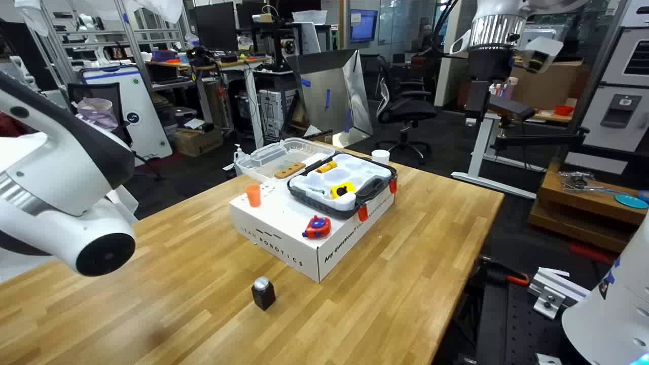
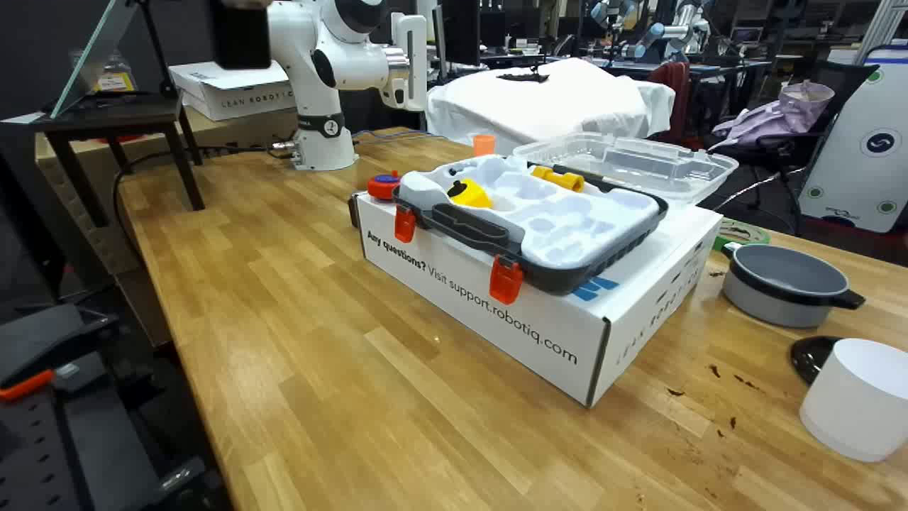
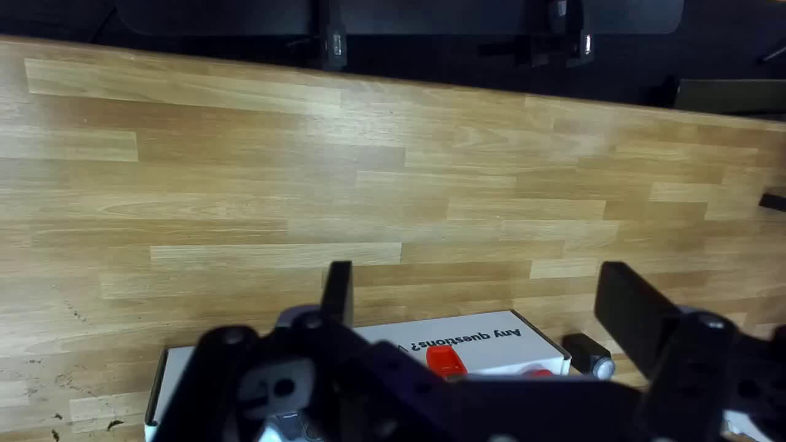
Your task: Pick up the black object from the left side of the table and place it on the white box
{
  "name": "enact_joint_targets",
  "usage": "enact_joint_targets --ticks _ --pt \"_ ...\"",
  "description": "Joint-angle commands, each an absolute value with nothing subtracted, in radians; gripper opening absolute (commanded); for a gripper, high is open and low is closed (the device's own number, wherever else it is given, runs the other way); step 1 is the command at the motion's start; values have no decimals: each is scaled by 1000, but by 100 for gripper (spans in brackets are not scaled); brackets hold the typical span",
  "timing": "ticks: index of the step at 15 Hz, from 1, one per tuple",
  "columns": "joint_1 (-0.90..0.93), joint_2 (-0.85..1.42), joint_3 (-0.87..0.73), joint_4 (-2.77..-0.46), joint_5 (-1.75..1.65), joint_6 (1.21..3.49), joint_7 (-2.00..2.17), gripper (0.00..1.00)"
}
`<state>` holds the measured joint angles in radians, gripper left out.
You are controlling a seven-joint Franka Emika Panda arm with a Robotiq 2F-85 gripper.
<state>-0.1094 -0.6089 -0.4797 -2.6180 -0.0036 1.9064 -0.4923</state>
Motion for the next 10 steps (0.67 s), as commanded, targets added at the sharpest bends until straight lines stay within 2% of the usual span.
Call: enact_joint_targets --ticks 1,7,10 --pt "-142 -599 -450 -2616 15 1903 -509 100" --pt "-101 -567 -390 -2606 39 1936 -501 100" --pt "-78 -532 -327 -2615 43 2026 -461 100"
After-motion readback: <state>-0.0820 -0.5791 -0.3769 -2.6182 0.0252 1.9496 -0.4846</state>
